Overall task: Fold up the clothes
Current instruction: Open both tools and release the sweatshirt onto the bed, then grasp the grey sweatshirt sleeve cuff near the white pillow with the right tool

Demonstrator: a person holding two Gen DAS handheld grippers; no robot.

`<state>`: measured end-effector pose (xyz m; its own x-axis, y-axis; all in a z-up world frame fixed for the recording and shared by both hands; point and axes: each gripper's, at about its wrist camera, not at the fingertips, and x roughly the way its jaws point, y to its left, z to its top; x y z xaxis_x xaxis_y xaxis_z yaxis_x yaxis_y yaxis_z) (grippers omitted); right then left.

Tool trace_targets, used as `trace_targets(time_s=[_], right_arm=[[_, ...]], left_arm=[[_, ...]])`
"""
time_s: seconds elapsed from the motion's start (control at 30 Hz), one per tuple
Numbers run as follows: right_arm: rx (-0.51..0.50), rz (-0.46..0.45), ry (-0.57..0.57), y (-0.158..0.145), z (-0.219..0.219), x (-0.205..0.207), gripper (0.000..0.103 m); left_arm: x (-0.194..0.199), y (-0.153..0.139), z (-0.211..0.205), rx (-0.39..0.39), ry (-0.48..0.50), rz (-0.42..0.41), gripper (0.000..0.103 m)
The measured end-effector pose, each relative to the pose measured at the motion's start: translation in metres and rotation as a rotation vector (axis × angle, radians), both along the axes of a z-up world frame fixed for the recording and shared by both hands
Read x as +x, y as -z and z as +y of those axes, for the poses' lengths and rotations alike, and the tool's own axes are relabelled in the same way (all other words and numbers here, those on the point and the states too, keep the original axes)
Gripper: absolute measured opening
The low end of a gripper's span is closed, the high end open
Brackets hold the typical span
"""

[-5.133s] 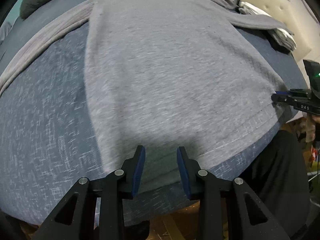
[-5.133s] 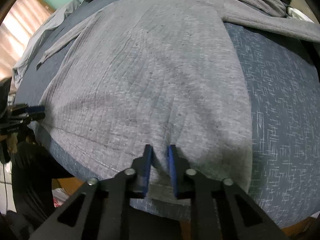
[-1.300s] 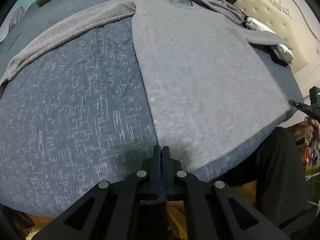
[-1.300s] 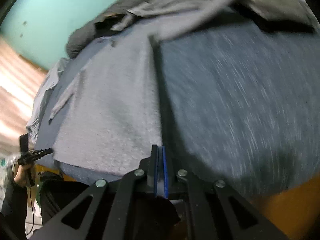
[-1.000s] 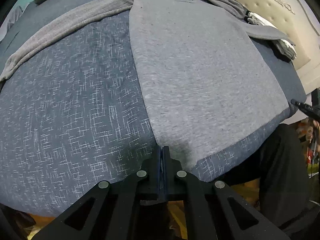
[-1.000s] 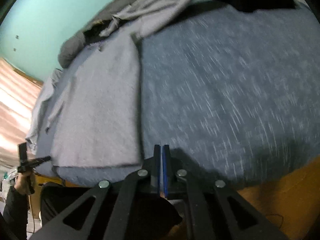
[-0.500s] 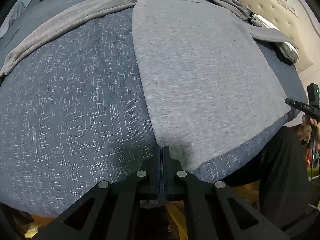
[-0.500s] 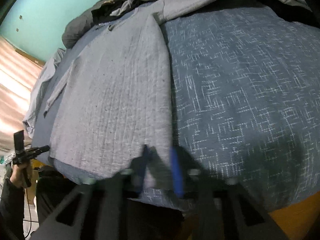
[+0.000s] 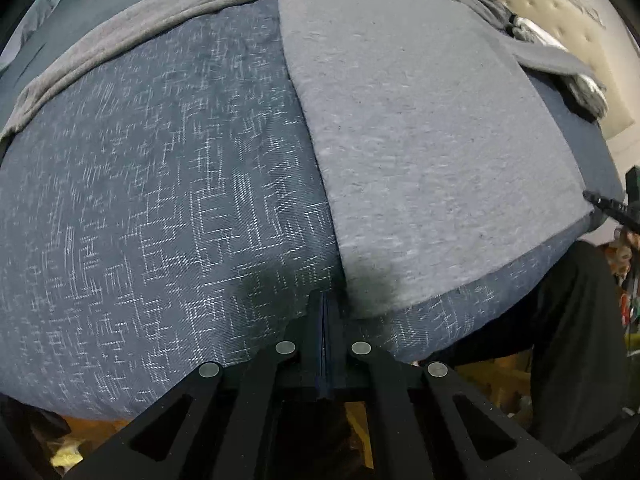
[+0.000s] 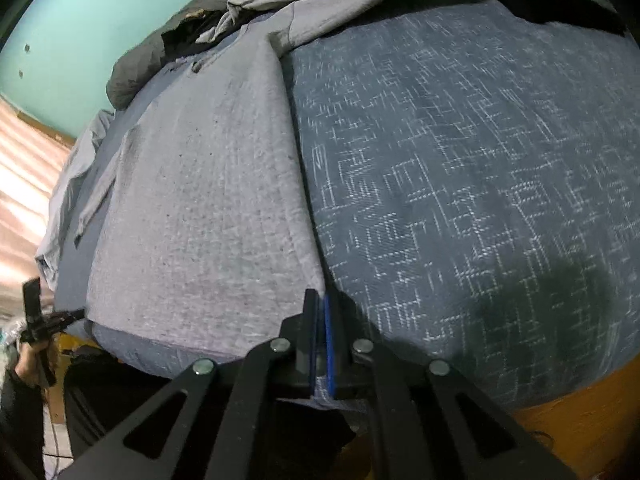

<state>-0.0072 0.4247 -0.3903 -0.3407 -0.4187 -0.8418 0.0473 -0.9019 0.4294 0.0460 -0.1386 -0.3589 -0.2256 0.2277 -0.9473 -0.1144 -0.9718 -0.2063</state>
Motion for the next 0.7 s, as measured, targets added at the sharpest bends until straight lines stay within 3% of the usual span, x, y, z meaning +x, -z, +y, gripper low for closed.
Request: trace_targets(time_s=[0.17, 0.3, 0.4, 0.47, 0.6, 0.7], right_arm=[[0.005, 0.027, 0.004, -0.014, 0.009, 0.002, 0.005], [0.005, 0.076, 0.066, -0.031, 0.032, 0.006, 0.008], [-0.005, 0.111, 0.126, -0.045, 0.049, 0.011, 0.023], [-0.014, 0.135, 0.147, -0.057, 0.056, 0.011, 0.030], [-0.006, 0.199, 0.158, -0.087, 0.069, 0.001, 0.031], [-0.002, 0.250, 0.191, -0.112, 0.089, -0.011, 0.043]], left_arm=[[-0.002, -0.026, -0.002, -0.024, -0.002, 0.067, 0.000], [-0.001, -0.054, 0.000, -0.099, 0.010, 0.170, 0.000], [-0.008, -0.077, -0.003, -0.095, 0.001, 0.225, 0.002], [-0.018, -0.089, 0.000, -0.083, -0.009, 0.249, 0.009], [-0.037, -0.111, 0.004, -0.039, -0.040, 0.294, 0.035], [-0.055, -0.119, 0.008, -0.014, -0.069, 0.319, 0.045]])
